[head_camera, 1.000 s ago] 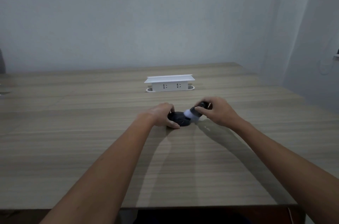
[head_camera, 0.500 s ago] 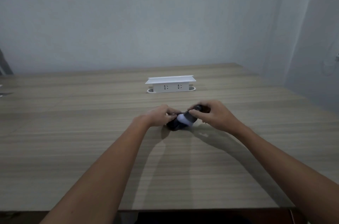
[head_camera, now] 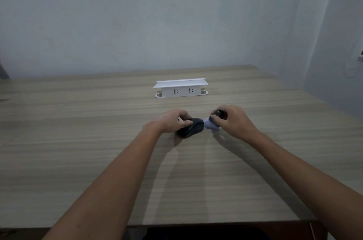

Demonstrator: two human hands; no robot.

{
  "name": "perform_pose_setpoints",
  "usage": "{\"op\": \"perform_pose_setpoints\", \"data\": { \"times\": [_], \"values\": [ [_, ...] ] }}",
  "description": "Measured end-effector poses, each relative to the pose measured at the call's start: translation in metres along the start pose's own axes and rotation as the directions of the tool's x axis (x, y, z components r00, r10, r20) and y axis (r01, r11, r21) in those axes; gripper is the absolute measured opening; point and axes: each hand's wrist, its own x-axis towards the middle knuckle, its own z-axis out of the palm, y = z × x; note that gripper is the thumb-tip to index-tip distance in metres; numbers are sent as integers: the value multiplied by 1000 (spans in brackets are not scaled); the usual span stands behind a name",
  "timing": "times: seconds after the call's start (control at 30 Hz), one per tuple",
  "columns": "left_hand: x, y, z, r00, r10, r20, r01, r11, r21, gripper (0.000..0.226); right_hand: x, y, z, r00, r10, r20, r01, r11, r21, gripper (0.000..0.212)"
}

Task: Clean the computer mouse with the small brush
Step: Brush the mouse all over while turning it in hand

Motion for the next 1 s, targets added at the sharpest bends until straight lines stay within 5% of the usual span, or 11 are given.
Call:
{"op": "perform_pose_setpoints", "data": {
  "times": [0.13, 0.27, 0.43, 0.57, 0.73, 0.9, 1.0],
  "values": [
    [3, -1, 1, 999, -5, -32, 4, 1000, -13, 25, -5, -7, 1, 991, -11, 136, -9, 989, 146, 16],
    [4, 1, 4, 998, -23, -61, 22, 1000, -21, 26, 2, -6, 2, 1000, 12, 11, -12, 1000, -7, 15],
    [3, 1, 5, 996, -37, -75, 34, 999, -35, 27, -1, -17, 1, 977, -14, 213, -31, 978, 206, 16],
    [3, 3, 6, 996, -52, -76, 49, 998, -32, 29, 7, -6, 2, 1000, 22, 13, -21, 999, -47, 16],
    [4, 2, 6, 995, -60, -81, 58, 998, -36, 29, 0, -19, -1, 972, -14, 234, -45, 969, 243, 17],
    [3, 4, 10, 992, -72, -99, 69, 997, -38, 29, 6, -8, 1, 999, 11, 32, -9, 998, -68, 17],
    [4, 4, 10, 991, -80, -110, 75, 996, -47, 27, 2, -20, -2, 982, -28, 186, 6, 993, 114, 16]
  ]
}}
